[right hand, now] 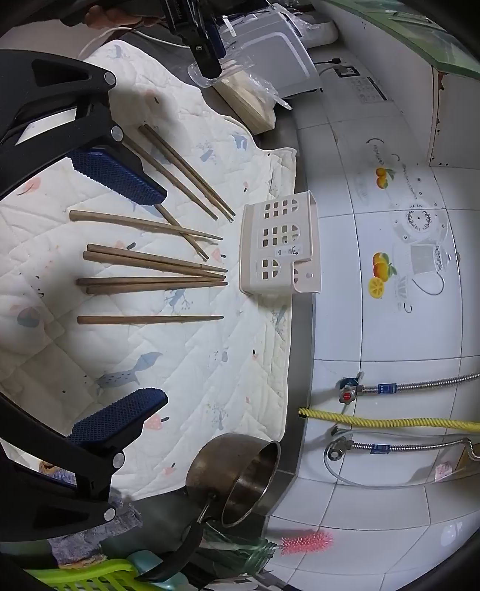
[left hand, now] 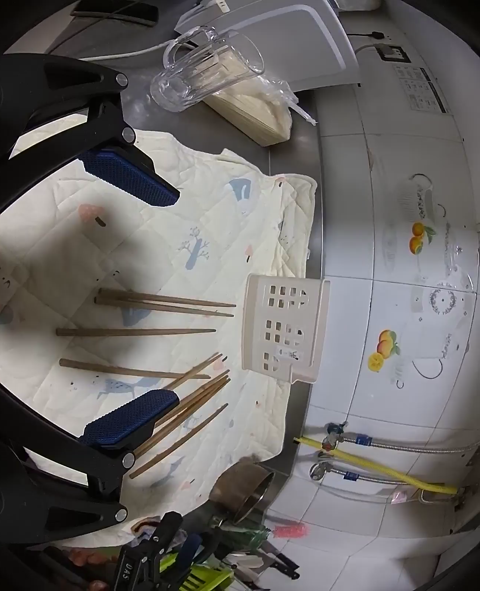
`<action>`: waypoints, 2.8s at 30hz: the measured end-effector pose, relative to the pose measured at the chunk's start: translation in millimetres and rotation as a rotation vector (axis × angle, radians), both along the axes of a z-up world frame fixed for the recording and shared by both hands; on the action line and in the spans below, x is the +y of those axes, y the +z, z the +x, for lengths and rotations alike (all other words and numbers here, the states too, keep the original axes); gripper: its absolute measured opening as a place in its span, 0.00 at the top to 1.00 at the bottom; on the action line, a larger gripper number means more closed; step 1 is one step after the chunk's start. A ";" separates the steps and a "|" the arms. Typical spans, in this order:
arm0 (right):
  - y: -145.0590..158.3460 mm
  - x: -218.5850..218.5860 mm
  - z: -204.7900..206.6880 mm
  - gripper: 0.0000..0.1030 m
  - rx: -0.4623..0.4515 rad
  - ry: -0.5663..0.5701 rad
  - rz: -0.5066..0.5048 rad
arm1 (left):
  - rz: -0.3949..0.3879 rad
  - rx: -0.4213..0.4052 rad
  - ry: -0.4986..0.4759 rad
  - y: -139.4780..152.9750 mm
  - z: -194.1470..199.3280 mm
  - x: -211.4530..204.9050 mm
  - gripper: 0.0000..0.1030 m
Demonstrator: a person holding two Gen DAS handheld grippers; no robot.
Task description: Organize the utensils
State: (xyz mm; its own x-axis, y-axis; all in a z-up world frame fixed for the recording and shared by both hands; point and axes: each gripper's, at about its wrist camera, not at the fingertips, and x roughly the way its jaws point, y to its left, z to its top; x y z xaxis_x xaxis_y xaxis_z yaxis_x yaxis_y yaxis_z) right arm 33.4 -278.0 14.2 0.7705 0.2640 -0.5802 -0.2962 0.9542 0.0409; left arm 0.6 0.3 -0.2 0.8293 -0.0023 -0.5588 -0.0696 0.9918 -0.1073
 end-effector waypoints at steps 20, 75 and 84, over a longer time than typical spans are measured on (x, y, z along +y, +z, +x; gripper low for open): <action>0.0 -2.3 -1.2 0.07 -0.003 -0.001 -0.006 | -0.011 -0.016 -0.038 -0.8 -2.8 -5.2 0.05; -13.0 -12.4 2.9 0.07 0.024 -0.014 -0.016 | -0.016 -0.031 -0.011 0.3 -1.2 -2.5 0.05; -21.0 -13.8 7.4 0.07 0.041 -0.019 -0.029 | -0.014 -0.030 -0.023 -2.8 0.8 -3.9 0.06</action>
State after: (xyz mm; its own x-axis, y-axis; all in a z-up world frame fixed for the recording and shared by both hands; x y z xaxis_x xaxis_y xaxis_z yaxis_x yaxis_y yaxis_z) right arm 40.8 -291.8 -6.8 0.7505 0.2323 -0.6187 -0.2767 0.9606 0.0250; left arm 1.5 -3.6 -3.0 0.8454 -0.0293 -0.5333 -0.0429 0.9915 -0.1225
